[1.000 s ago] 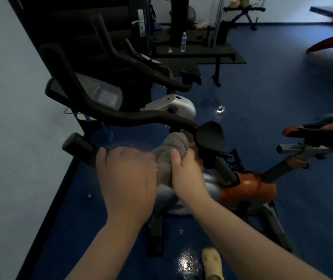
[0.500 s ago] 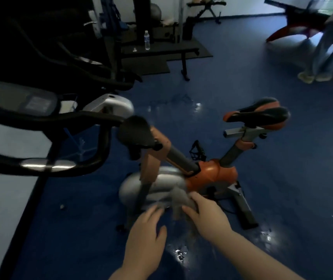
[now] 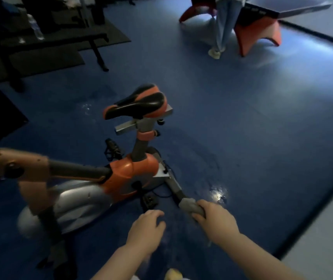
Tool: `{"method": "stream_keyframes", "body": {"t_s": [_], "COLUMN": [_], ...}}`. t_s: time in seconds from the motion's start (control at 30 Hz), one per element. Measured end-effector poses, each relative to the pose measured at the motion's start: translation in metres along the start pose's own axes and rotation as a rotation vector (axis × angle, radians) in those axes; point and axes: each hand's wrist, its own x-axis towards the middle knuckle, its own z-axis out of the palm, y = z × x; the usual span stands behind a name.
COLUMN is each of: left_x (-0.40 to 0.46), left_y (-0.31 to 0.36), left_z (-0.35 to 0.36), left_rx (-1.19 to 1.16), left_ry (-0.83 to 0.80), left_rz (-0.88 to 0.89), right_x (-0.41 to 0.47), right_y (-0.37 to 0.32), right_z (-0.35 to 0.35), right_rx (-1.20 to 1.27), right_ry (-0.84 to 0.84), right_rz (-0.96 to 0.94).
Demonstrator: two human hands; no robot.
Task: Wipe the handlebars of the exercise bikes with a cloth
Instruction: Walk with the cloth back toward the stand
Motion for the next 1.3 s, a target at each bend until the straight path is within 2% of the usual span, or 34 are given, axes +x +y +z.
{"method": "stream_keyframes", "body": {"t_s": [0.37,0.67,0.87,1.0,1.2,1.3], "left_x": [0.107,0.241,0.305,0.345,0.424,0.465], "left_y": [0.079,0.165,0.212,0.228,0.265,0.301], "left_z": [0.003,-0.020,-0.040,-0.046,-0.055,-0.060], "left_rx": [0.087,0.019,0.051,0.034,-0.097,-0.186], "left_ry": [-0.121,-0.105,-0.087,-0.091,0.019,0.061], "left_rz": [0.041,0.059,0.051,-0.008,-0.200,-0.240], "right_x": [0.073,0.192,0.265,0.323,0.441,0.500], "right_y": [0.078,0.123,0.143,0.164,0.198,0.211], "right_z": [-0.032,-0.110,-0.150,-0.167,-0.215,-0.254], "right_rx": [0.134,-0.017,0.068,0.195,0.128,0.095], "right_ry": [-0.113,-0.087,-0.067,-0.108,-0.266,-0.320], "right_rz": [0.125,0.103,0.112,0.115,-0.020,-0.097]}}
